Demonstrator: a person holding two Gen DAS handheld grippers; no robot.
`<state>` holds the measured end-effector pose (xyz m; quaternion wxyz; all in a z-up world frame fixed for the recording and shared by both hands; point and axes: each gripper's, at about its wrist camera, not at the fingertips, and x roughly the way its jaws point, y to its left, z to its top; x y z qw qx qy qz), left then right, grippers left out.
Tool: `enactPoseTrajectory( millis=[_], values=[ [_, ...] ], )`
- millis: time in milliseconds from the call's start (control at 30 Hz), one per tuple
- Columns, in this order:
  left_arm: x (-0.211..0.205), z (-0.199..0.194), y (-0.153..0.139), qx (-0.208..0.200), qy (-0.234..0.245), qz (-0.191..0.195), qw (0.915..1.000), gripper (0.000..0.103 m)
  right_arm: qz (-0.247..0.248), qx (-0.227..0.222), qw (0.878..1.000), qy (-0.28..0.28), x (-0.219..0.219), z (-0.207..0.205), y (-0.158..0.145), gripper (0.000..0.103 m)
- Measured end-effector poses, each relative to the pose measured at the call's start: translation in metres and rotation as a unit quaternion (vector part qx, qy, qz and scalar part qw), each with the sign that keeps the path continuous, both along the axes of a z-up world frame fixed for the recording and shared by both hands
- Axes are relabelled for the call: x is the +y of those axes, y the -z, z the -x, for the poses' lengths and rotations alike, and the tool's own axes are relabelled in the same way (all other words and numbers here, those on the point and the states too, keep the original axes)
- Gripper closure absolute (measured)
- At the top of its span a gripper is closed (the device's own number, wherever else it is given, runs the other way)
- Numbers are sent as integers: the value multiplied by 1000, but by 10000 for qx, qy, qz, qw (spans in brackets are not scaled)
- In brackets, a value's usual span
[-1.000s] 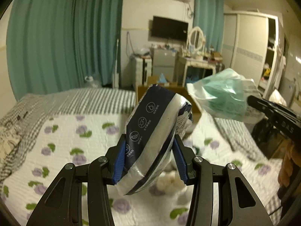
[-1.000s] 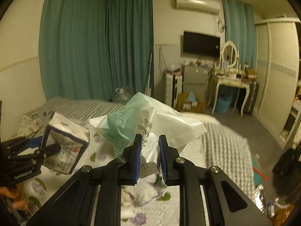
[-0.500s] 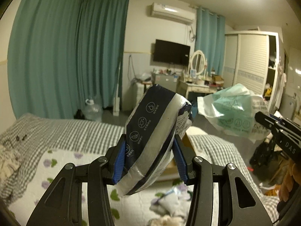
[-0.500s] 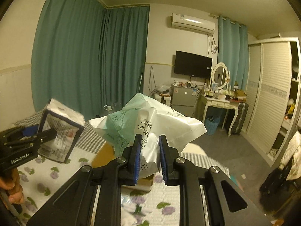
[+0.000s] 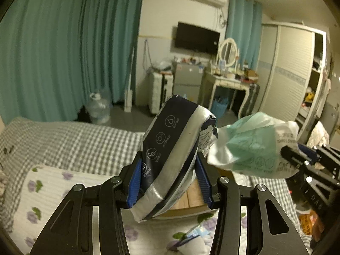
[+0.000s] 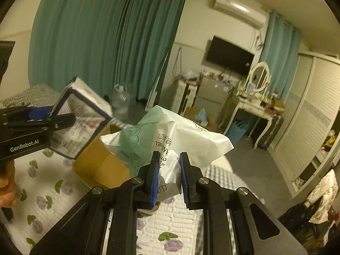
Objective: Organize soft objects
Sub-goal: 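Carry both packs into the box and open both tools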
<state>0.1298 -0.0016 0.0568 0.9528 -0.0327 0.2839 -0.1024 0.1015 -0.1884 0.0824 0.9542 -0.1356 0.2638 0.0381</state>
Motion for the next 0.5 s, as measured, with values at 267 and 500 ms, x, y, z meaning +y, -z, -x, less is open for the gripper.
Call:
enactPoseTrajectory(
  millis=[267, 500],
  values=[
    [-17, -54, 51, 650, 78, -174, 9977, 56, -4, 851, 9963, -97, 2, -81, 58, 85],
    [-33, -92, 86, 1131, 111, -441, 9925, 56, -238, 1615, 9863, -247, 13, -138, 110, 83]
  ],
)
